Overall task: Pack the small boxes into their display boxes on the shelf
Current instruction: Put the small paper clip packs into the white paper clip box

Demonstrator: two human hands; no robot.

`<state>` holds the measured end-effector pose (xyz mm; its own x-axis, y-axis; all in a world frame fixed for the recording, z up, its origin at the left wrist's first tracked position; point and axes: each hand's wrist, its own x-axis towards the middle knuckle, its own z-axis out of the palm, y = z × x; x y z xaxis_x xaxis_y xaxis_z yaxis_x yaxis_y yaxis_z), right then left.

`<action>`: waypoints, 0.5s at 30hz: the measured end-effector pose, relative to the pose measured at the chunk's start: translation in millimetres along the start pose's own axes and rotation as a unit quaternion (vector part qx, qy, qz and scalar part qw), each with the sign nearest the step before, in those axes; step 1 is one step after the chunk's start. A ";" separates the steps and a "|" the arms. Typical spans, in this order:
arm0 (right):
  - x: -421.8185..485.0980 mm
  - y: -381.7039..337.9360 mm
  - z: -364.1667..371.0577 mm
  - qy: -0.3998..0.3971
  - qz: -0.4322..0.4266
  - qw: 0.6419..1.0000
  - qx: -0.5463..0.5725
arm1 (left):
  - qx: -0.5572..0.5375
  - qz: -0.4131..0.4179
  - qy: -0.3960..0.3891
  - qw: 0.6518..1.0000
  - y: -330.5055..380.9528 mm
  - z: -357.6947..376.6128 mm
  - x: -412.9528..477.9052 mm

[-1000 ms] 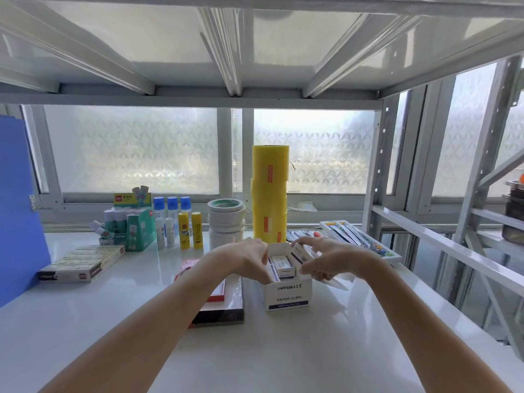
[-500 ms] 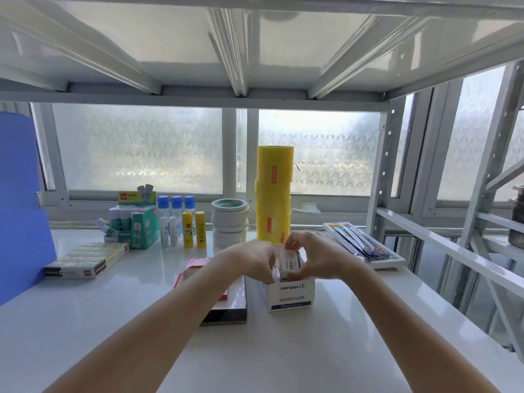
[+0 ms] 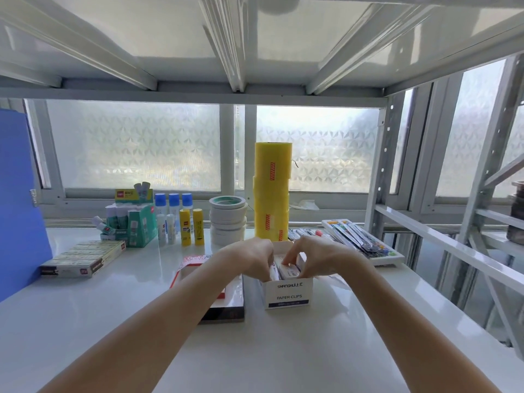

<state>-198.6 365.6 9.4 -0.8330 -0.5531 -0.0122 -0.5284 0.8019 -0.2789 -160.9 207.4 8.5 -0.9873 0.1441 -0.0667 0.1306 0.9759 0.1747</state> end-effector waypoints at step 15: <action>-2.5 -3.5 5.5 -0.001 0.015 1.000 0.001 | -0.029 0.005 -0.005 1.000 -9.2 4.4 5.2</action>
<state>-193.7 362.9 5.1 -0.8485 -0.5287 -0.0237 -0.5021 0.8183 -0.2797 -166.9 199.9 2.2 -0.9849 0.1557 -0.0752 0.1346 0.9634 0.2318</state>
